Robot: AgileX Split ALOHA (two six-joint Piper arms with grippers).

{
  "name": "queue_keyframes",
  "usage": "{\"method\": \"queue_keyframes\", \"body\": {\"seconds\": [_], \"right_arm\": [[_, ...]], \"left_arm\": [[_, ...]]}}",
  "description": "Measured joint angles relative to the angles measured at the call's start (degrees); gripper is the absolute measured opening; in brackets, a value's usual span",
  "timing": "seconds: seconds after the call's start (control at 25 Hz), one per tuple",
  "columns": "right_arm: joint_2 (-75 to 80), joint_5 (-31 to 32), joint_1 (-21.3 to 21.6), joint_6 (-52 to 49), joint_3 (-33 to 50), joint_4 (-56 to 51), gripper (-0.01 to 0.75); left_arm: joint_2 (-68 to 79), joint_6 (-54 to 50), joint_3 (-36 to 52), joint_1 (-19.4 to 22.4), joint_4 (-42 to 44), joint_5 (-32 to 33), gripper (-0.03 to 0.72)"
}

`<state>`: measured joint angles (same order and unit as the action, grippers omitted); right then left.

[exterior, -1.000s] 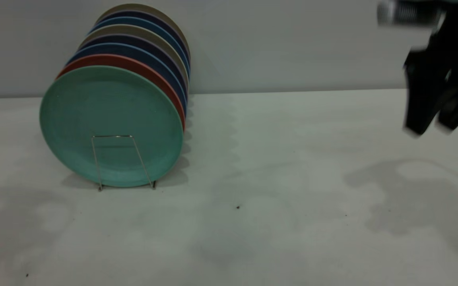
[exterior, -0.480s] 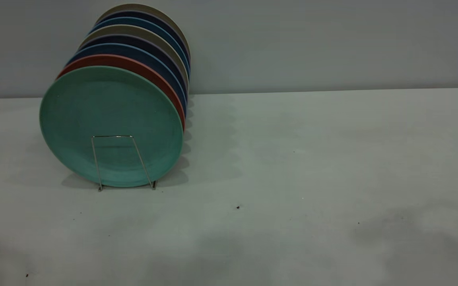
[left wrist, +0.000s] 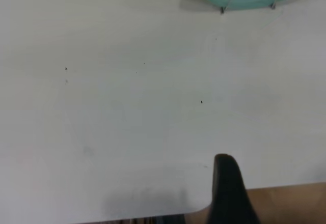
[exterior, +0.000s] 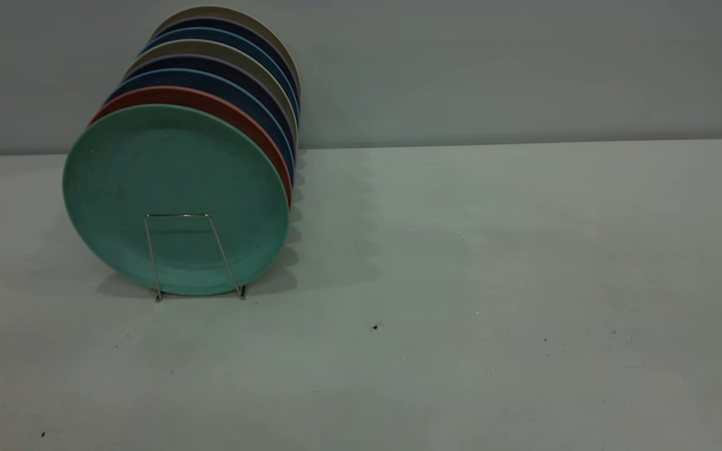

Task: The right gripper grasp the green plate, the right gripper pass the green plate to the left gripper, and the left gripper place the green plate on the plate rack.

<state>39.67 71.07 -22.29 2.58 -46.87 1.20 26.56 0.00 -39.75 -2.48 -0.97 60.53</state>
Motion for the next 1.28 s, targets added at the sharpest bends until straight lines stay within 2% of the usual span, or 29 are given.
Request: {"method": "queue_keyframes", "body": {"seconds": [0.24,0.48,0.84,1.28], "right_arm": [[-15.6,-1.3,0.0,2.2,11.7,0.0,0.564],[-25.9,-5.1,0.0,2.9,17.3,0.0,0.564],[-31.2,-6.0,0.0,2.9,19.8,-0.2,0.564],[-31.2,-6.1,0.0,3.0,19.8,-0.2,0.564]], "left_arm": [[-16.0,0.0,5.9,0.0,-0.2,2.0,0.501],[-26.5,0.0,10.1,0.0,-0.3,3.1,0.501],[-27.8,0.4,11.9,0.0,1.6,4.1,0.501],[-27.8,2.5,11.9,0.0,-1.6,4.2,0.501]]}}
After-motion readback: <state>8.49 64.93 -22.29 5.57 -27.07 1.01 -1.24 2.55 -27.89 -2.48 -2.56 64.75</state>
